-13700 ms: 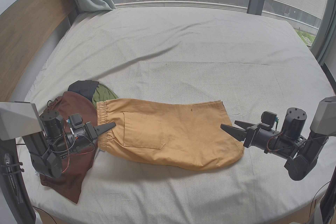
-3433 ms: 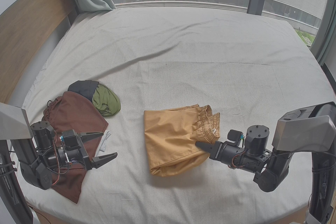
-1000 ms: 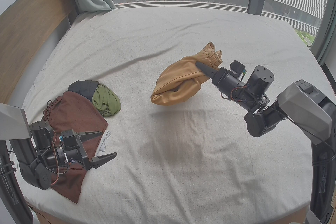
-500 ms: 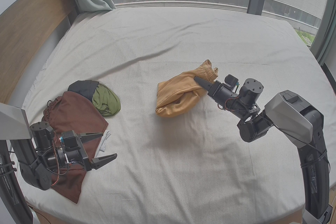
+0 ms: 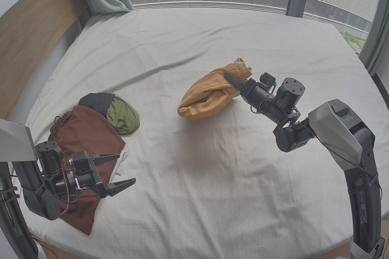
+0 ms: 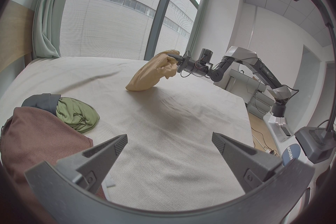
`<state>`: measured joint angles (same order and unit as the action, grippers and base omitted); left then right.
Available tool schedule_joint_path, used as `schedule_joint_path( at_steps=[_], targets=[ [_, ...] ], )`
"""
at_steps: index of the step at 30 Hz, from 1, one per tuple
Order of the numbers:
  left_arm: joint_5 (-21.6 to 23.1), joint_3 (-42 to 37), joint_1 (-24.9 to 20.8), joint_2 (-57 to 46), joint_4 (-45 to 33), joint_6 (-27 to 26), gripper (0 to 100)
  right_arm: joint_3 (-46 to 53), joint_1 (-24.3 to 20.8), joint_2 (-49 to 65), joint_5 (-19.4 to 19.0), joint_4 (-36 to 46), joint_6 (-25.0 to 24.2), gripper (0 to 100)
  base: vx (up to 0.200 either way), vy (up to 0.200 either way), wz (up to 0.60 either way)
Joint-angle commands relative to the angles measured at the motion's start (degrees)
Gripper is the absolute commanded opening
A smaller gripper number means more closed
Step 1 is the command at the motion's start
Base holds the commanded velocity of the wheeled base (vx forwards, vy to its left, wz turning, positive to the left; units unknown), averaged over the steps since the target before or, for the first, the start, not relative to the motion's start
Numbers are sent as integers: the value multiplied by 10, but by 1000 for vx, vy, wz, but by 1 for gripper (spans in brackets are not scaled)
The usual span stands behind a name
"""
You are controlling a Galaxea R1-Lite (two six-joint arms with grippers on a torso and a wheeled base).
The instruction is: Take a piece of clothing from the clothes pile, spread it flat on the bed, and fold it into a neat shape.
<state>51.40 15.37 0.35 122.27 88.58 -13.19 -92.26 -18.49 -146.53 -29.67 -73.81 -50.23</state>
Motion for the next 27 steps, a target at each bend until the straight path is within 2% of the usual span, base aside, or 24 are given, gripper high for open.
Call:
schedule_joint_path(
  at_steps=[1, 9, 15, 22, 27],
  targets=[
    [0, 0, 1, 6, 0, -1, 100, -42, -1, -3, 0, 17, -2, 0, 0, 0, 0],
    [0, -3, 1, 17, 0, -1, 100, -143, -1, -46, 0, 64, -2, 0, 0, 0, 0],
    [0, -4, 0, 18, 0, -1, 100, -152, 9, -76, 1, 68, -2, 0, 0, 0, 0],
    [0, -5, 1, 17, 0, -1, 100, -129, 14, -131, 2, 60, 0, 0, 0, 0, 0],
    [0, -7, 4, 15, 0, -3, 100, -32, 10, -101, 5, 33, 3, 0, 0, 0, 0]
  ],
)
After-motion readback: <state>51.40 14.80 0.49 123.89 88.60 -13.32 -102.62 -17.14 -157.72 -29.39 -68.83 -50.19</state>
